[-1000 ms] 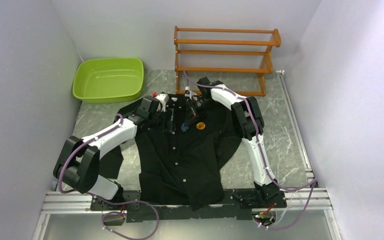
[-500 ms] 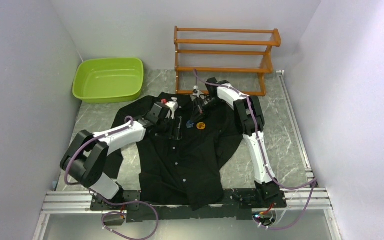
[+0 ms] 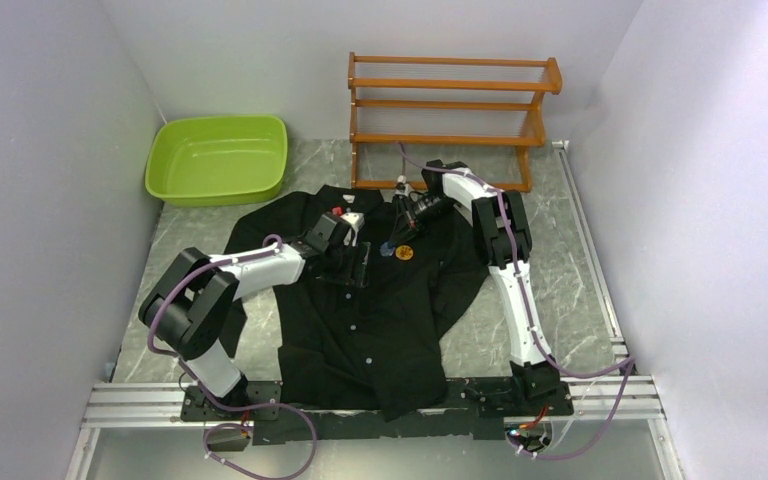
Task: Pin the brooch onto the clothing
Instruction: Pin the brooch to the clothes.
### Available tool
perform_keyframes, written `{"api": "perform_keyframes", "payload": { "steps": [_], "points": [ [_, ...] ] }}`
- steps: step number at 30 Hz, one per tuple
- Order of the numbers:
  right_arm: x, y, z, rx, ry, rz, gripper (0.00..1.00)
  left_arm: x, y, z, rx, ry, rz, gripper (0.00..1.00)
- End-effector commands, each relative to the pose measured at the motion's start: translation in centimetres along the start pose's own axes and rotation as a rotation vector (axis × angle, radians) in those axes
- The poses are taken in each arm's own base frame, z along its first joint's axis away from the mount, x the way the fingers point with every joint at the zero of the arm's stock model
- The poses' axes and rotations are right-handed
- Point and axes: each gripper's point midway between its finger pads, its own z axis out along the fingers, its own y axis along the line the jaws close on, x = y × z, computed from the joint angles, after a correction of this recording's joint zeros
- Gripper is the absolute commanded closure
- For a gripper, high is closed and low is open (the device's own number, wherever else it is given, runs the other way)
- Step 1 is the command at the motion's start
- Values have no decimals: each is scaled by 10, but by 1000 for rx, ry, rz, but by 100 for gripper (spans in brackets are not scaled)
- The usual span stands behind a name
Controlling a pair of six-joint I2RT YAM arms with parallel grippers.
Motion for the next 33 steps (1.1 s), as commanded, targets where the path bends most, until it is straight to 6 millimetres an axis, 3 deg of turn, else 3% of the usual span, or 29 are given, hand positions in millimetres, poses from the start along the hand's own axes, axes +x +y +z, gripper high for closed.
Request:
{"api": "perform_keyframes", "payload": {
  "steps": [1, 6, 11, 20, 25, 29, 33],
  "points": [
    [1, -21, -28, 178, -54, -30, 100, 5, 14, 5, -76, 21, 6, 24],
    [-2, 17, -44, 123, -109, -96, 100, 3, 16, 4, -85, 11, 21, 25],
    [1, 51, -49, 72, -139, -152, 100, -14, 9, -4, -60, -52, 58, 25],
    [16, 66, -43, 57, -124, -171, 100, -62, -7, -16, -15, -182, 197, 30],
    [22, 64, -42, 96, -117, -170, 100, -87, -25, -17, 52, -245, 297, 32],
    [24, 68, -45, 103, -130, -175, 100, -107, -50, -18, 157, -329, 405, 33],
    [26, 71, -47, 101, -132, -178, 100, -112, -73, -12, 230, -423, 572, 32]
  ]
}}
